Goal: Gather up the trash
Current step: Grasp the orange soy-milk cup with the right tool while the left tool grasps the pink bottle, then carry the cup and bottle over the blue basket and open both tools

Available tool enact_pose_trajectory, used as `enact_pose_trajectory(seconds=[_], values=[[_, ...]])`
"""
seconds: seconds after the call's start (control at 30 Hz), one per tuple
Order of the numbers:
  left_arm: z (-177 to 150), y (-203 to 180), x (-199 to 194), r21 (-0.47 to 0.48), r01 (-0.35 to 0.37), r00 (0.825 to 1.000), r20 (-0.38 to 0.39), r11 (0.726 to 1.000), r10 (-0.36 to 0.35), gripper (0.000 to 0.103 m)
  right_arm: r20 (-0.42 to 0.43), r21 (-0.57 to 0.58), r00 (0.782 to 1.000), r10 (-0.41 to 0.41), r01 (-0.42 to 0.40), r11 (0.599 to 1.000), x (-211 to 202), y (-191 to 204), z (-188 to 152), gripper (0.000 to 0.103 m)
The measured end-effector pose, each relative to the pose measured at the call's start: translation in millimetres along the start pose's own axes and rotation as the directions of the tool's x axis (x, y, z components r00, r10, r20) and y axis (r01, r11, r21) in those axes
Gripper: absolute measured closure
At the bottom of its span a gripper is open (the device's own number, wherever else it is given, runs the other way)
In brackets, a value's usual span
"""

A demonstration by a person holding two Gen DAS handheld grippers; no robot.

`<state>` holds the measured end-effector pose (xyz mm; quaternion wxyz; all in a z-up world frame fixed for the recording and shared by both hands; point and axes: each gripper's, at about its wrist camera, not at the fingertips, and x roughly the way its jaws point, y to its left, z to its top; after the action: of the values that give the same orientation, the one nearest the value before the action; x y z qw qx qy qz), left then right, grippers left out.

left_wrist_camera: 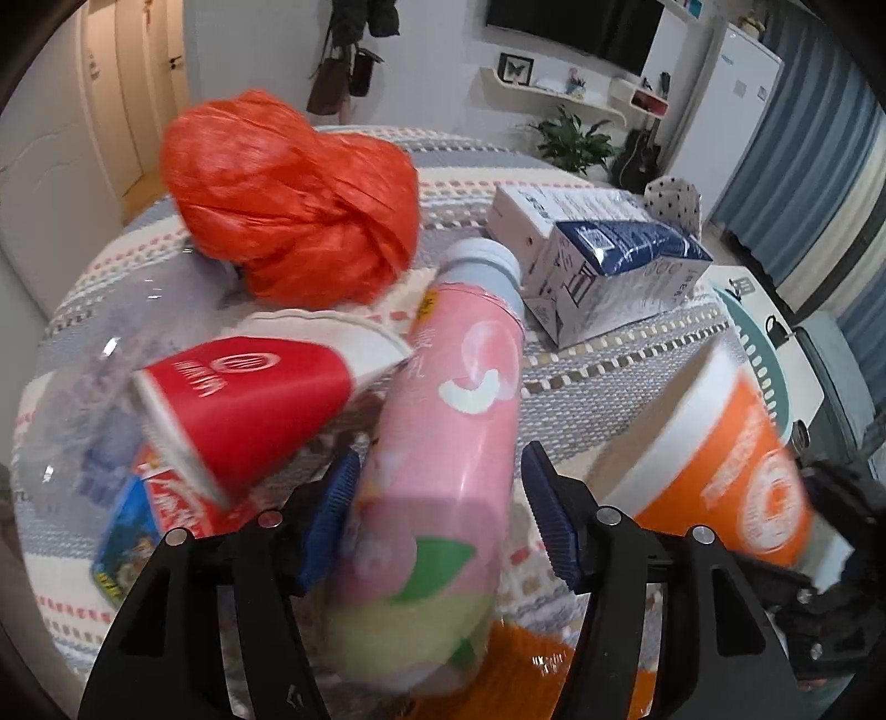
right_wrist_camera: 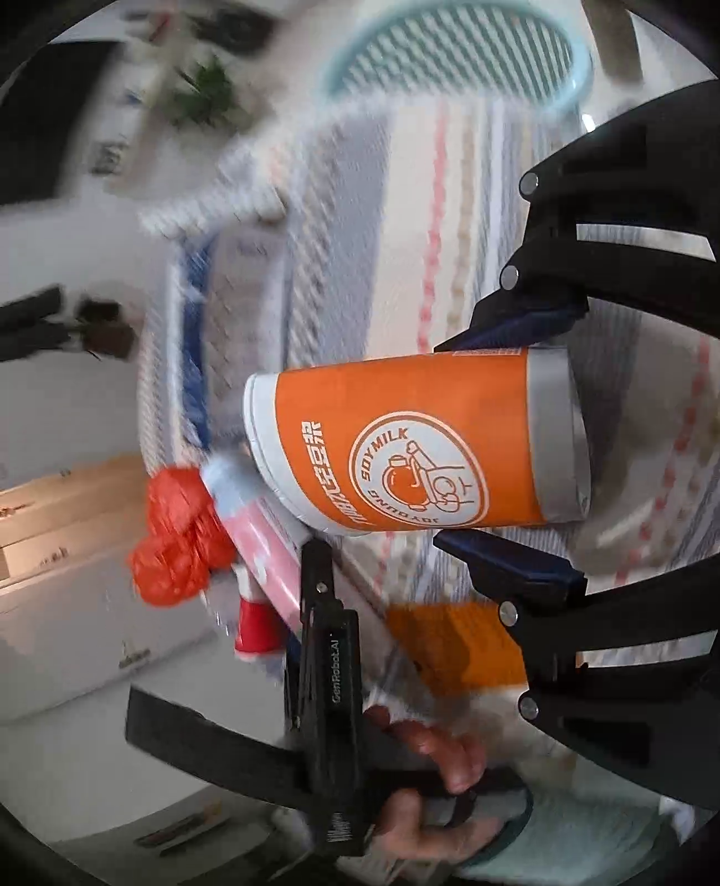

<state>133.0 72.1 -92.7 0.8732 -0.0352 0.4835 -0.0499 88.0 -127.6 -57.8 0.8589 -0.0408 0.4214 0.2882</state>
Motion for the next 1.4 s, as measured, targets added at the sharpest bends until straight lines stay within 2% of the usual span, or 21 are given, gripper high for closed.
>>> enact_pose_trajectory(seconds=[0.1,0.33,0.5,0.7,0.9,1.07,1.17,1.27,1.33,1.4], values=[[0.4,-7.0,3.1,0.010,-0.036,0.999,0.016,0.999,0.035,0.052,0.018,-0.044,0.997,-0.079,0.080,0.996,-6.4,-0.2,-0.9,0.046],[-7.5,-10.3,-19.7,-0.026,0.011,0.995,0.097,1.000,-0.009,0.056,0.029,-0.009,0.998,-0.062,0.063,0.998,0.7,-4.9,0.9,0.046],[-10.0,-15.7,-58.5,-0.036,0.062,0.976,0.213,0.997,-0.053,0.056,0.107,0.003,0.994,-0.039,0.039,0.999,-20.1,-6.9,6.0,0.046],[-4.2,-32.8,-91.1,-0.018,0.115,0.948,0.301,0.993,-0.104,0.060,0.207,0.001,0.978,-0.028,0.028,1.000,-50.8,-11.5,15.8,0.046],[7.6,-45.9,-91.7,0.004,0.118,0.948,0.299,0.993,-0.114,0.061,0.222,0.046,0.974,-0.043,0.034,0.998,-59.5,-32.4,18.0,0.046],[18.9,-49.1,-92.6,0.011,0.163,0.939,0.304,0.986,-0.159,0.064,0.232,0.101,0.971,-0.064,0.041,0.994,-63.7,-55.6,17.0,0.046],[18.6,-50.0,-93.8,0.019,0.130,0.941,0.313,0.991,-0.130,0.067,0.219,0.129,0.973,-0.071,0.043,0.991,-60.7,-63.9,14.3,0.046],[1.8,-45.7,-93.7,0.017,0.124,0.953,0.277,0.992,-0.124,0.067,0.195,0.136,0.978,-0.069,0.043,0.990,-53.2,-66.2,9.0,0.046],[-21.6,-42.9,-84.9,0.012,0.082,0.976,0.204,0.997,-0.083,0.068,0.182,0.138,0.981,-0.061,0.036,0.990,-47.4,-66.3,5.6,0.046],[-42.6,-39.8,-72.3,-0.013,0.084,0.987,0.136,0.996,-0.082,0.070,0.172,0.143,0.984,-0.050,0.026,0.989,-41.1,-66.6,3.7,0.046]])
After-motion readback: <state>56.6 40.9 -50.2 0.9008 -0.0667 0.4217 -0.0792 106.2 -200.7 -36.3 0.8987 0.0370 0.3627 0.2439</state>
